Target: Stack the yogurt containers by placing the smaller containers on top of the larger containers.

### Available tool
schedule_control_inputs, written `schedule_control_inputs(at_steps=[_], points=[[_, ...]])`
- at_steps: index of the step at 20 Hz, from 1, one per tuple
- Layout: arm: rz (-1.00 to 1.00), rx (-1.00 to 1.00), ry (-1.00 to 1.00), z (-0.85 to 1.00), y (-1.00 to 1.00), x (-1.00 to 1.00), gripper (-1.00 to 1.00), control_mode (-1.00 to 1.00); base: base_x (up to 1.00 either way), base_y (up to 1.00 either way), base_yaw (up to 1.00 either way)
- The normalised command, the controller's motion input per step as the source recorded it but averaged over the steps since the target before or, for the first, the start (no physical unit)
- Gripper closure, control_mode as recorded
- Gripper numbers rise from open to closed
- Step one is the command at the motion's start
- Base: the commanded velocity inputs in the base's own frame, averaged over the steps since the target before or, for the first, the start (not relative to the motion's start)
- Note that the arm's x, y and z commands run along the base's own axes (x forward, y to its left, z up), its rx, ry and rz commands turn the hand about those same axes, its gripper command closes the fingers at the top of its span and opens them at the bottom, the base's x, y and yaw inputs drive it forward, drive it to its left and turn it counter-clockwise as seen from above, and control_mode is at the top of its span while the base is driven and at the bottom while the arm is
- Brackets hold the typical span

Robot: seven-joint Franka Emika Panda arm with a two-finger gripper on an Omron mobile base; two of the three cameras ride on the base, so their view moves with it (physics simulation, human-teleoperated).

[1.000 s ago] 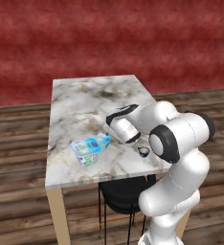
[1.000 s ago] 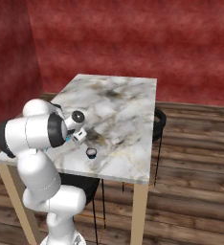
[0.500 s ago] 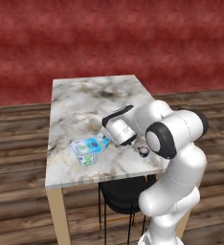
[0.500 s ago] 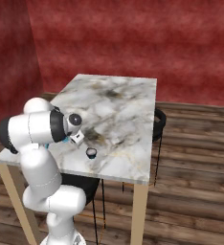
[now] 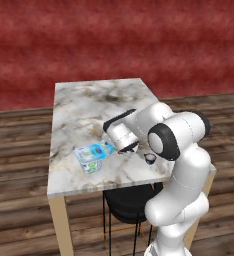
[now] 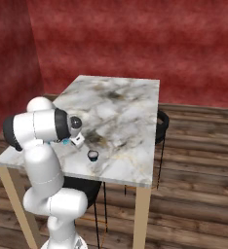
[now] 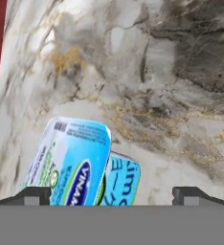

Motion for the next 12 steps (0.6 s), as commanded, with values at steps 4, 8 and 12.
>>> schedule_control_inputs(at_steps=[4,8,12], points=[[-0.02,0.00,-0.03,-0.08,0.00,0.22,-1.00,-1.00,0.00,0.00,0.00],[-0.01,0.00,-0.04,-0.08,0.00,0.23,-1.00,-1.00,0.00,0.00,0.00],[-0.01,0.00,-0.02,-0.08,0.00,0.16,-1.00,-1.00,0.00,0.00,0.00]])
